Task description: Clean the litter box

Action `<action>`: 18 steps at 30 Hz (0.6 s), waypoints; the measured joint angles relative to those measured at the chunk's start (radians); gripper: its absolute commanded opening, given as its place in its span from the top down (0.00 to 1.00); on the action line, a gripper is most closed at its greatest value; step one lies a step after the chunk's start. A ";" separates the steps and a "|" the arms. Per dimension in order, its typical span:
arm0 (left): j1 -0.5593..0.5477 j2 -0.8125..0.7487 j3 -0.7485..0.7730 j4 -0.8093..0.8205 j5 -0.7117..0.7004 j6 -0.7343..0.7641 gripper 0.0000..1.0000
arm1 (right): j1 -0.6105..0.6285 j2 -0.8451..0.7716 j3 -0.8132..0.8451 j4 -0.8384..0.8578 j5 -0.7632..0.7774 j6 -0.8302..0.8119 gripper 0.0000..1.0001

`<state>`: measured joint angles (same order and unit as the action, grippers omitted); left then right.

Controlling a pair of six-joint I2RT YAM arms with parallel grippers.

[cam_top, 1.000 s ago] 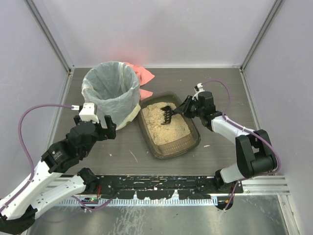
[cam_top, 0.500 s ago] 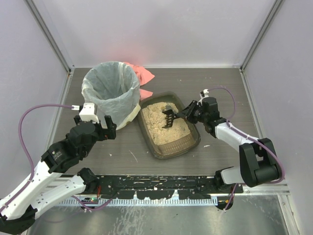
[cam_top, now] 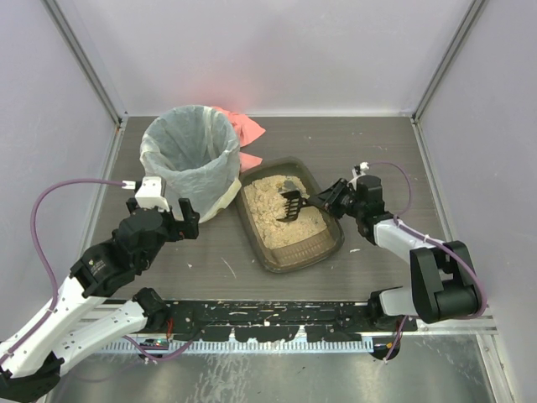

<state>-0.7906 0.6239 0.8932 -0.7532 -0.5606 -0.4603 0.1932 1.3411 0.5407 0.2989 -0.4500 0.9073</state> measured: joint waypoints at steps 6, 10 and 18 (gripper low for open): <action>0.000 -0.001 0.000 0.000 0.000 0.000 0.02 | -0.027 -0.027 -0.019 0.026 -0.033 0.034 0.99; 0.000 -0.003 0.000 0.000 0.000 0.000 0.02 | -0.042 -0.055 -0.024 0.049 -0.058 0.048 1.00; 0.000 -0.004 0.000 0.000 0.000 0.000 0.02 | -0.074 -0.070 -0.082 0.117 -0.110 0.092 0.99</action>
<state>-0.7906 0.6201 0.8932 -0.7536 -0.5606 -0.4606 0.1192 1.2709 0.4587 0.4160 -0.5602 0.9997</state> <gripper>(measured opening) 0.980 0.226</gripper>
